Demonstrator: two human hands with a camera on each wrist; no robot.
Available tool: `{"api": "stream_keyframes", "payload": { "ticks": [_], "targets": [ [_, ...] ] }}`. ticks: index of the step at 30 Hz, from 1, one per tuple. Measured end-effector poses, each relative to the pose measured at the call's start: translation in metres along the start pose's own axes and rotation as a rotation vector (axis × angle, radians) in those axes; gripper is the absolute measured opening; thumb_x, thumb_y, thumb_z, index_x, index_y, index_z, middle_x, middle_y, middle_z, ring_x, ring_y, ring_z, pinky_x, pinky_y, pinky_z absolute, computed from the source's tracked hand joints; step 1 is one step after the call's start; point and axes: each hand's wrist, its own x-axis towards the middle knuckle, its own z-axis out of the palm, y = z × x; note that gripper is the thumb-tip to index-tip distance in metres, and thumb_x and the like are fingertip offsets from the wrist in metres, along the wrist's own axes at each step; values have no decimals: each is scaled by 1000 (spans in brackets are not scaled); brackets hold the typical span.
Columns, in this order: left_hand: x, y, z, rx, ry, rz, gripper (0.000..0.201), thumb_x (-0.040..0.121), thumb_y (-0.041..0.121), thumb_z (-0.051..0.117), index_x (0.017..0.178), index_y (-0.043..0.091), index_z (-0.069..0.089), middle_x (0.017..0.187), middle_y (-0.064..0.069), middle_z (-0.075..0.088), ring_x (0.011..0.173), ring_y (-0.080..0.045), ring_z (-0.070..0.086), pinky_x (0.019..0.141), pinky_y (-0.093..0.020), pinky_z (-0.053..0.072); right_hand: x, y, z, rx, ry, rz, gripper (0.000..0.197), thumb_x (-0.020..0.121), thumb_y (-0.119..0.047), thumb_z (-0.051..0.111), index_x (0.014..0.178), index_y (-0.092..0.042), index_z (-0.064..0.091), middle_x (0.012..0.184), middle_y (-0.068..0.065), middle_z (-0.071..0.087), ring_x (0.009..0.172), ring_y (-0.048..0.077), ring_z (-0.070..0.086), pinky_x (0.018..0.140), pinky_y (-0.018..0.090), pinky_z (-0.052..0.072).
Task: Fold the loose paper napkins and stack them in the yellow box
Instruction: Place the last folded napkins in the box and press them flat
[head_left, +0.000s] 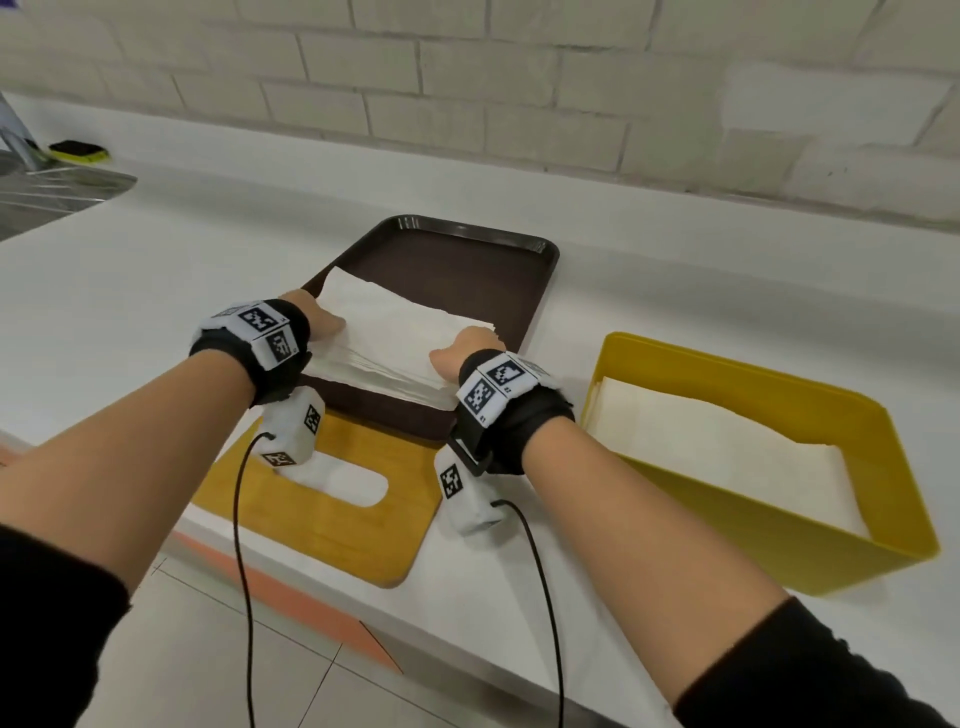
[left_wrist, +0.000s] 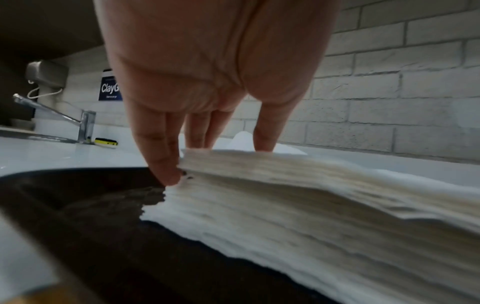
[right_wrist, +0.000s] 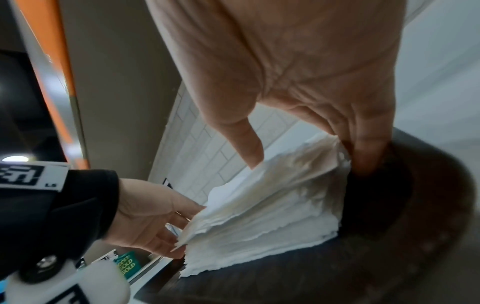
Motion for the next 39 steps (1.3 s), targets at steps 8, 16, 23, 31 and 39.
{"api": "stream_keyframes", "payload": {
  "ticks": [8,16,23,31,39],
  "targets": [
    [7,-6,-1,-75,110,20,47,85,23,65,123,-3,54,122,-19,58,113,-34,54,92,-34,43,7,-2,8,164,176,179,65,84,-17,65,133,2,27,138,15,33,127,27,36,104,29,32],
    [8,-13,-1,-184,200,132,43,88,13,58,130,8,53,128,-16,57,115,-33,54,93,-34,43,3,-9,5,209,163,9,54,85,-2,56,132,-7,30,132,17,40,120,31,44,94,38,41],
    [11,-17,5,-108,101,149,68,83,21,68,141,9,35,141,-14,43,127,-33,42,103,-38,38,-1,-14,3,385,117,-110,50,89,-1,46,136,-11,31,117,16,57,108,32,56,87,37,48],
    [19,-23,6,-318,29,168,58,85,17,64,137,9,39,137,-13,48,123,-33,46,101,-39,38,-11,-18,-6,498,219,-367,30,91,6,39,112,-13,49,82,-2,52,67,13,47,51,12,38],
    [-7,-24,-23,-982,-9,163,13,93,8,47,82,14,50,83,-4,51,70,-15,50,64,-24,43,-37,-21,-32,720,220,-492,24,92,-1,44,97,-24,45,87,-4,55,82,16,56,74,18,47]
  ]
}}
